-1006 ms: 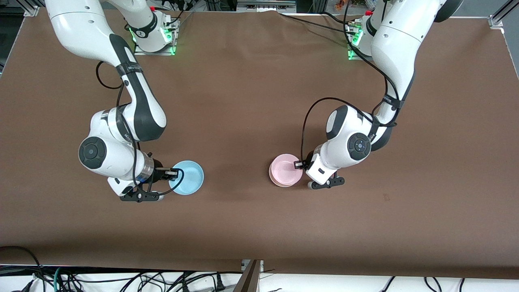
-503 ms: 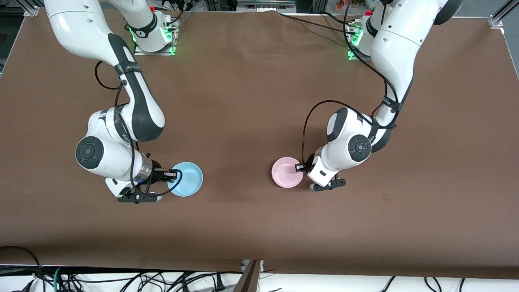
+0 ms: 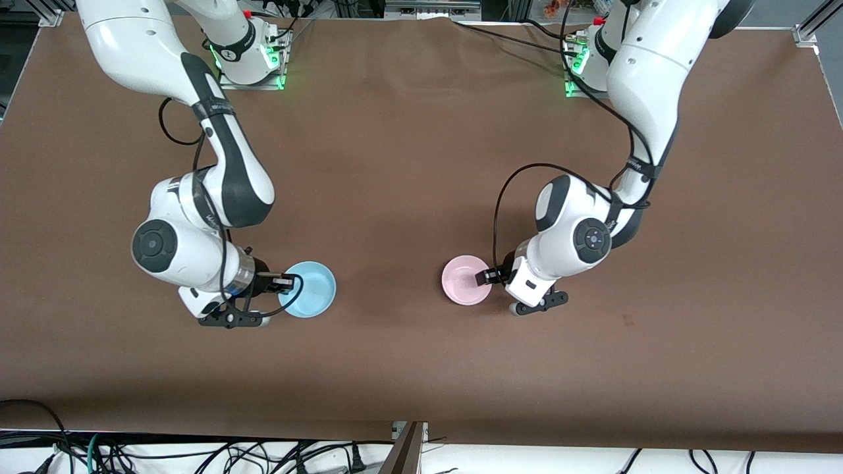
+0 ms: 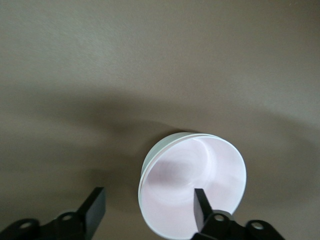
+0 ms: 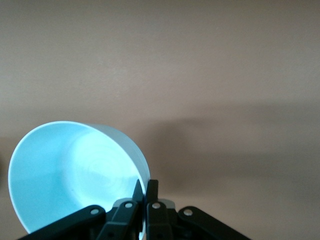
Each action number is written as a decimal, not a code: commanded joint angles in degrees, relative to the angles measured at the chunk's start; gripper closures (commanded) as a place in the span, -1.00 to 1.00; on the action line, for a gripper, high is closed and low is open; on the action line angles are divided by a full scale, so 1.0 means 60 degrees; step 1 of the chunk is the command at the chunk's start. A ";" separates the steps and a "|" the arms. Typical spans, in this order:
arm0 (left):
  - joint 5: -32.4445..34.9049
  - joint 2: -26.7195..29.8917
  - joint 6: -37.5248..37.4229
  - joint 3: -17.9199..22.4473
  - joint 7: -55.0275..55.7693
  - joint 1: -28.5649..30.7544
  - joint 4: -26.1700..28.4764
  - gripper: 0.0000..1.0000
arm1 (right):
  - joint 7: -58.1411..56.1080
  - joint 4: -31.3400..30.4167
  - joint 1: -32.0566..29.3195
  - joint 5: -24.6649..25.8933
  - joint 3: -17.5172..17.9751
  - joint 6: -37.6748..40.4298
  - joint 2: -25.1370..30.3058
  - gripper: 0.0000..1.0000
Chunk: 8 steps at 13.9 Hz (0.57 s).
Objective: Stack pink and blue bowls on white bowl
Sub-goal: 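Carry the blue bowl onto the pink bowl while the left gripper withdraws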
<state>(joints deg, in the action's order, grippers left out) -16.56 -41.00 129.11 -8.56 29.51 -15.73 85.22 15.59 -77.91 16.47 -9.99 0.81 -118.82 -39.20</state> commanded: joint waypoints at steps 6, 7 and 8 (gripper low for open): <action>0.1747 0.3622 -0.4594 0.0548 -0.2011 0.2327 0.0240 -1.00 | 0.5875 0.1862 0.2818 -0.0048 -0.0018 -0.1186 -0.1490 1.00; 0.1866 0.3945 -0.5064 0.0548 -0.2482 0.2648 0.0226 -1.00 | 0.6535 0.2331 0.3112 -0.0034 -0.0018 -0.1478 -0.1885 1.00; 0.2041 0.4224 -0.5504 0.0592 -0.2878 0.2913 0.0197 -1.00 | 0.7108 0.2713 0.3390 -0.0034 -0.0018 -0.1916 -0.2266 1.00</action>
<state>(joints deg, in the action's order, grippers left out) -6.70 -19.87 99.64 -4.76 17.18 -0.37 84.32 52.00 -70.08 34.47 -10.05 1.38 -128.01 -46.27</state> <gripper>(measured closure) 0.000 0.969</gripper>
